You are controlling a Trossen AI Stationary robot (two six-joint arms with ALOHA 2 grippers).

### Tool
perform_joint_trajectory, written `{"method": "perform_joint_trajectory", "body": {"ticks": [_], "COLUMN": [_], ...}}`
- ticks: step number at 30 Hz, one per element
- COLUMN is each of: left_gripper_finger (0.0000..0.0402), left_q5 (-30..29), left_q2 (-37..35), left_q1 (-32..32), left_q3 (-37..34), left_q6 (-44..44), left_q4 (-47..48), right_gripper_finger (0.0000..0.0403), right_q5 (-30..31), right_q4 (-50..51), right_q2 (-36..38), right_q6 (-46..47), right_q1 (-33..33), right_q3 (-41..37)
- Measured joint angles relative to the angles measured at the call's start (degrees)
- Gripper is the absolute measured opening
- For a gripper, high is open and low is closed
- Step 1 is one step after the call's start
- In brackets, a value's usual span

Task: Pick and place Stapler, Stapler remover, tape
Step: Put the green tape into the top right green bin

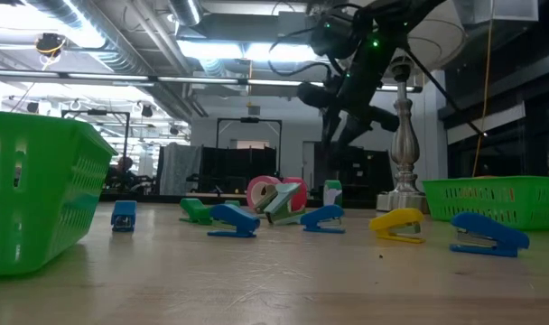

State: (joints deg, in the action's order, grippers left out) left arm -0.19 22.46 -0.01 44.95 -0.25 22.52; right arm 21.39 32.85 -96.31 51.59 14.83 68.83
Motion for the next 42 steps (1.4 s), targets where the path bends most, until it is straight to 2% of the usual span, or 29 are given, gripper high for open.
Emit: {"method": "perform_joint_trajectory", "body": {"ticks": [4,18,24,28,37,42], "left_gripper_finger": [0.0006,0.0006,0.0006,0.0006,0.0006,0.0006], "left_q5": [0.0,0.0,0.0,0.0,0.0,0.0], "left_q2": [0.0,0.0,0.0,0.0,0.0,0.0], "left_q1": [0.0,0.0,0.0,0.0,0.0,0.0], "left_q3": [0.0,0.0,0.0,0.0,0.0,0.0], "left_q6": [0.0,0.0,0.0,0.0,0.0,0.0], "left_q4": [0.0,0.0,0.0,0.0,0.0,0.0], "right_gripper_finger": [0.0128,0.0128,0.0135,0.0174,0.0322,0.0358], "right_q5": [0.0,-0.3,-0.1,0.0,1.3,0.6], "right_q4": [0.5,-0.5,-1.0,-0.8,1.7,0.5], "right_q2": [0.0,0.0,0.0,0.0,-2.8,-6.7], "right_q6": [-0.9,8.7,8.7,9.1,15.5,15.5], "right_q1": [0.0,0.8,0.7,0.6,0.7,0.7], "right_q3": [0.0,0.0,0.0,0.0,0.0,0.0]}}
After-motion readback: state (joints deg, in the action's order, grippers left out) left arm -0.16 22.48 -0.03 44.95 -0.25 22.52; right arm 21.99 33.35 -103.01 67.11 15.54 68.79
